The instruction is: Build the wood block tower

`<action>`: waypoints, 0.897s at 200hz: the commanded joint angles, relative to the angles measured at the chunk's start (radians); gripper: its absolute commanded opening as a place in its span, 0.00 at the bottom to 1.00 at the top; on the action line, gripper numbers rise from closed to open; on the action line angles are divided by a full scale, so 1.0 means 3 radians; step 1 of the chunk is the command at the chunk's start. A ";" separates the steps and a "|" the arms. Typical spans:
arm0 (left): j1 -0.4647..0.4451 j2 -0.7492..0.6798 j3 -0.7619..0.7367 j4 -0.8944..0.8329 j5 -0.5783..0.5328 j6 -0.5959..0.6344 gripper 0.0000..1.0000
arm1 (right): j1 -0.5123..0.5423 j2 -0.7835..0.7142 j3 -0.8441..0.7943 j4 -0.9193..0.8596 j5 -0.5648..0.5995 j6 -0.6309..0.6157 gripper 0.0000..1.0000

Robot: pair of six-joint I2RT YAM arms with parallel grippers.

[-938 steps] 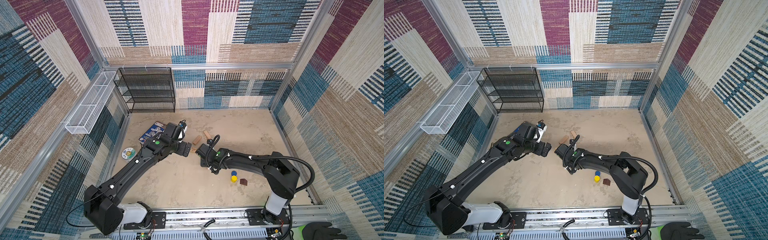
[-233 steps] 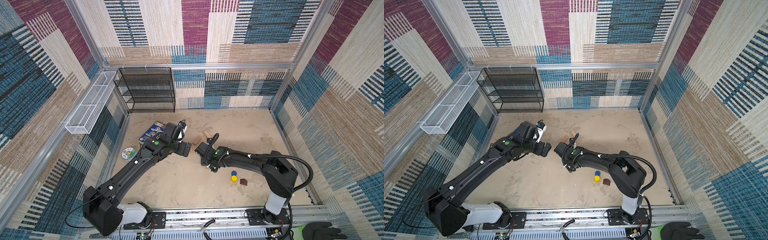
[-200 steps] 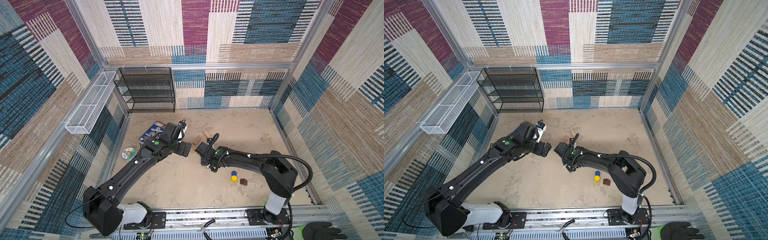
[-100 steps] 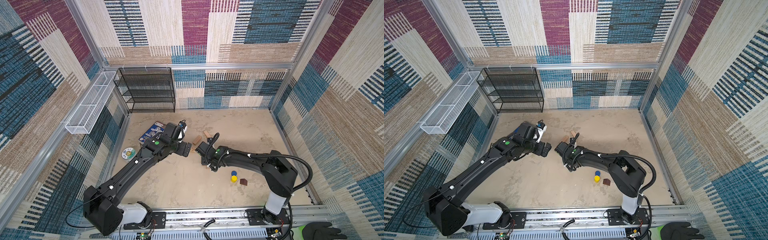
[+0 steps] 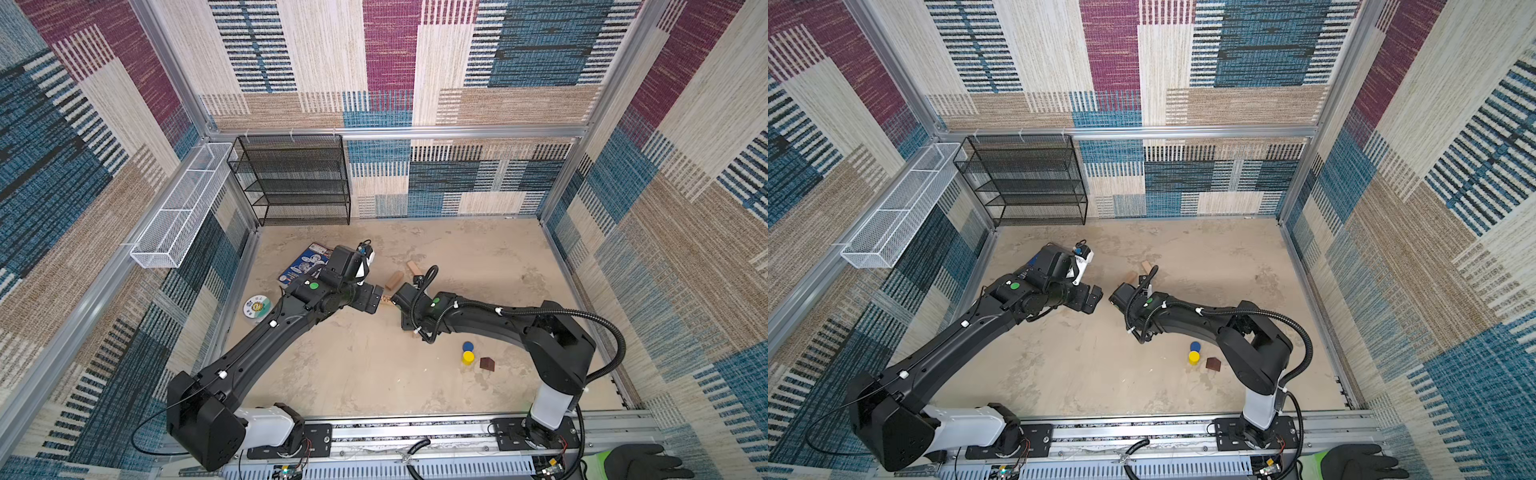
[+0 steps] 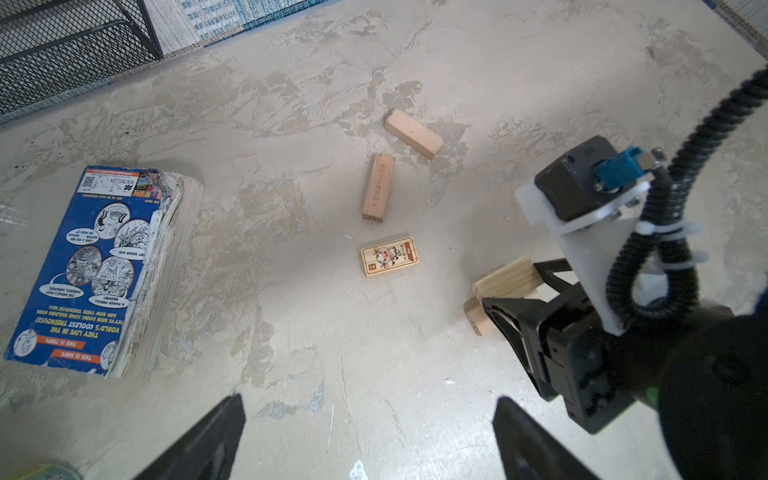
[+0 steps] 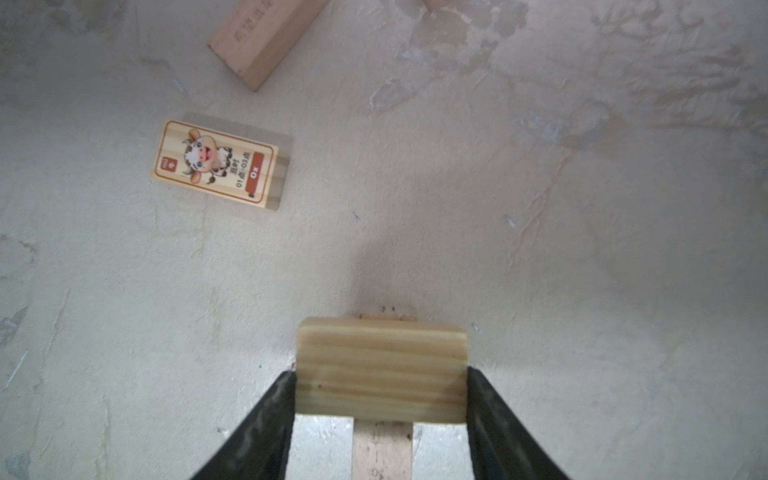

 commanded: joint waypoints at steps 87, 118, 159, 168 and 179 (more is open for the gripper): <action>0.0001 -0.0004 -0.0006 0.0032 0.0019 -0.0002 0.98 | -0.0004 0.0006 0.0027 0.0025 -0.0021 0.0009 0.64; 0.0001 -0.0005 -0.0007 0.0033 0.0019 -0.0002 0.98 | -0.0004 -0.0005 0.0023 0.0015 -0.0016 0.0011 0.67; 0.0001 -0.0007 -0.0010 0.0033 0.0008 0.0003 0.98 | -0.0004 -0.0015 0.0017 -0.0004 -0.0005 0.0019 0.76; 0.0001 -0.0007 -0.0011 0.0030 0.0008 0.0003 0.98 | -0.0007 -0.0014 0.0018 -0.0004 -0.0005 0.0021 0.77; 0.0001 -0.0002 -0.0014 0.0029 0.0008 0.0003 0.98 | -0.0004 -0.0021 0.0014 -0.0005 -0.0007 0.0028 0.77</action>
